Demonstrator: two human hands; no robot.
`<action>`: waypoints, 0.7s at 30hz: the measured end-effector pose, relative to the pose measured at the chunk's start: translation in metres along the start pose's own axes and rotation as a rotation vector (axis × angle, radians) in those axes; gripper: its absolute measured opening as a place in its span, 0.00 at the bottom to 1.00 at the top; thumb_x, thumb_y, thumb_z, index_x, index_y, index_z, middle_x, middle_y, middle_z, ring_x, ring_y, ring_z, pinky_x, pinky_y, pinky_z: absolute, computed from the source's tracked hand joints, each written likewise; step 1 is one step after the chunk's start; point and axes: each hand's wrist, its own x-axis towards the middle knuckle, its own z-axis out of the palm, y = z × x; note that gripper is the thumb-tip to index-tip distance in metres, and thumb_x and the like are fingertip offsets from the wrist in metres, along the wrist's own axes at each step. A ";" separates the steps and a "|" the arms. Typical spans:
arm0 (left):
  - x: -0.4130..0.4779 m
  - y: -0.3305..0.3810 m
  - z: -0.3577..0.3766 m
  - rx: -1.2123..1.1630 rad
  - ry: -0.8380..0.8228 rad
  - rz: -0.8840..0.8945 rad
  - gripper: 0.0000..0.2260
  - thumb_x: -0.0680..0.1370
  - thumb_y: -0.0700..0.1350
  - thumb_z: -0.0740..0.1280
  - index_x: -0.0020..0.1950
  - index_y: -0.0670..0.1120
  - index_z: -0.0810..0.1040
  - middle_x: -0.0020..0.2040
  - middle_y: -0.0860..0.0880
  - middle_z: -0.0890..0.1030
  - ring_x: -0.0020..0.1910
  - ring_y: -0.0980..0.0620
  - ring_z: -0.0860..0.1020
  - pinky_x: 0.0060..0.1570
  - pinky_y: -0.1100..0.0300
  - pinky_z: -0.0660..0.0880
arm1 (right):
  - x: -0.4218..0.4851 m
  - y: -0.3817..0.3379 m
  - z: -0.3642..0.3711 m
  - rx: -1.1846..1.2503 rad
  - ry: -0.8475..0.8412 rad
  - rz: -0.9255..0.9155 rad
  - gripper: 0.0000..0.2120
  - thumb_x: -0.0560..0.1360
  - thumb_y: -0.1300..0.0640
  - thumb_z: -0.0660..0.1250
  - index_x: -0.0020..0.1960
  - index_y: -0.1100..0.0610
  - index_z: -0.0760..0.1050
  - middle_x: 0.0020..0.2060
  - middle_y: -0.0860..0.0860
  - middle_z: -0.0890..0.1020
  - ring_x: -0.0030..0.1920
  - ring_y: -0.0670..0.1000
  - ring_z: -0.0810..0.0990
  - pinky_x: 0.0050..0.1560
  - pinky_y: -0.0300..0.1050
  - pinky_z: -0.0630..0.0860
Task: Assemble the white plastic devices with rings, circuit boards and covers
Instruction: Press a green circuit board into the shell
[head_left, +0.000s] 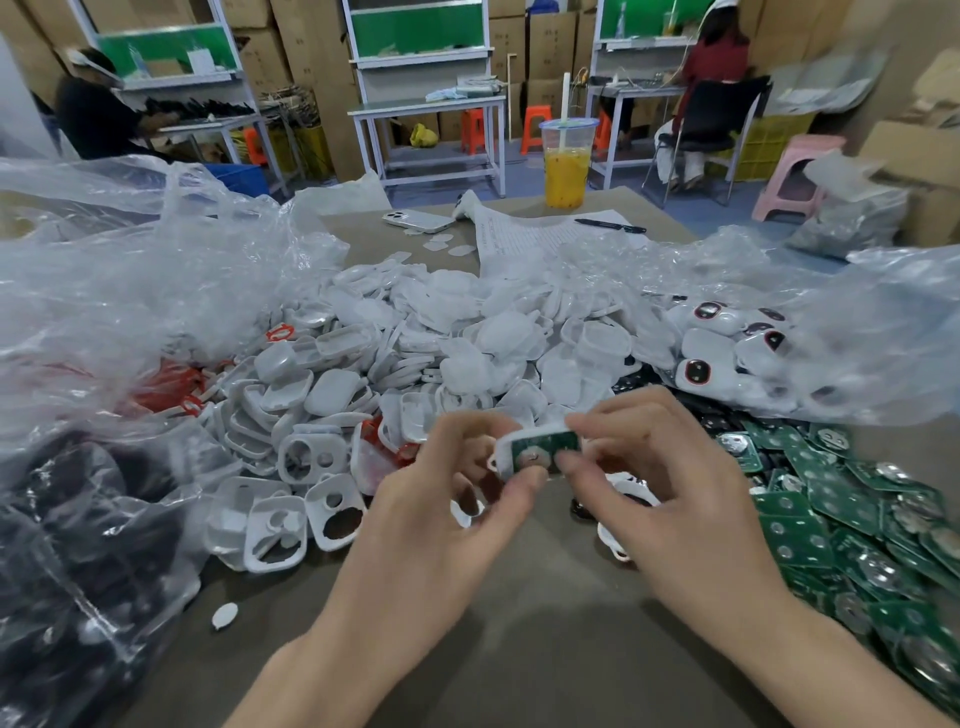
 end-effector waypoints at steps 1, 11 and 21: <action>0.001 0.000 0.002 -0.096 -0.029 -0.066 0.12 0.75 0.57 0.70 0.56 0.62 0.73 0.48 0.60 0.85 0.45 0.55 0.82 0.44 0.65 0.75 | 0.002 -0.003 0.000 0.102 -0.026 0.157 0.09 0.74 0.53 0.75 0.50 0.43 0.80 0.44 0.46 0.82 0.39 0.45 0.82 0.37 0.32 0.74; 0.005 -0.004 0.007 -0.407 -0.183 -0.265 0.10 0.74 0.59 0.67 0.54 0.61 0.79 0.37 0.54 0.82 0.34 0.56 0.78 0.36 0.66 0.74 | 0.011 -0.005 -0.005 0.451 -0.147 0.550 0.07 0.68 0.54 0.74 0.46 0.52 0.84 0.38 0.50 0.86 0.33 0.46 0.84 0.32 0.29 0.74; 0.004 0.000 0.006 -0.398 -0.107 -0.262 0.03 0.77 0.52 0.67 0.50 0.59 0.78 0.34 0.57 0.81 0.31 0.49 0.72 0.33 0.58 0.71 | 0.008 0.002 -0.006 0.396 -0.302 0.536 0.14 0.71 0.49 0.75 0.57 0.42 0.81 0.36 0.49 0.84 0.40 0.47 0.83 0.45 0.55 0.71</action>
